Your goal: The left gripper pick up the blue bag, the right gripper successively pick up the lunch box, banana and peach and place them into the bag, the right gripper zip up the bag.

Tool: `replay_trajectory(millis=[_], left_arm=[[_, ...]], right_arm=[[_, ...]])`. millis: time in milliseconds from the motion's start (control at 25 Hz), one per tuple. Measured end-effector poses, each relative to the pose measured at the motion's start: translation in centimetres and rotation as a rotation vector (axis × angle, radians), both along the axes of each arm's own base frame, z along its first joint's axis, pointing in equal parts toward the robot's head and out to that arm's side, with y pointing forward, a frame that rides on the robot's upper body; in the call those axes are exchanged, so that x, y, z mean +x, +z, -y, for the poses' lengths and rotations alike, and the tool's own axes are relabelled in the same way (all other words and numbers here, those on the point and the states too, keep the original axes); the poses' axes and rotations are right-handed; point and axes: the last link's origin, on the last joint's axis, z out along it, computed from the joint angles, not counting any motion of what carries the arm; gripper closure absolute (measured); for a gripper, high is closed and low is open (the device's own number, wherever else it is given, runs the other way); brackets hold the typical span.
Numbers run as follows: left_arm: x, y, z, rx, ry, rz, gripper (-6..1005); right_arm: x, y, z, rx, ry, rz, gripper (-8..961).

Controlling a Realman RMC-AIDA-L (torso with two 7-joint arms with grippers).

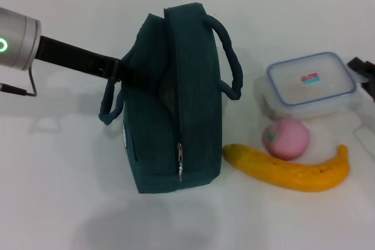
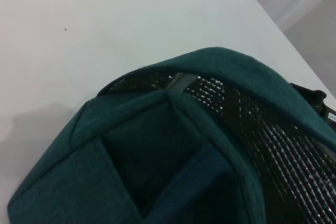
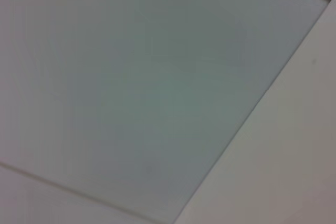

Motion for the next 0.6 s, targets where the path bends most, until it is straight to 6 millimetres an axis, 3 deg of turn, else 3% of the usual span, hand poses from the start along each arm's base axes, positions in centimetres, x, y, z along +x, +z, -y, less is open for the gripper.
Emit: replay_trajectory(millis=[240, 600], left_arm=[[0.12, 0.04, -0.04, 0.001, -0.007, -0.002, 960], [-0.09, 0.08, 0.06, 0.003, -0.002, -0.003, 960]], right_arm=[[-1.0, -0.81, -0.5, -0.062, 0.021, -0.022, 779], [-1.11, -0.56, 0.01, -0.06, -0.026, -0.171, 807]])
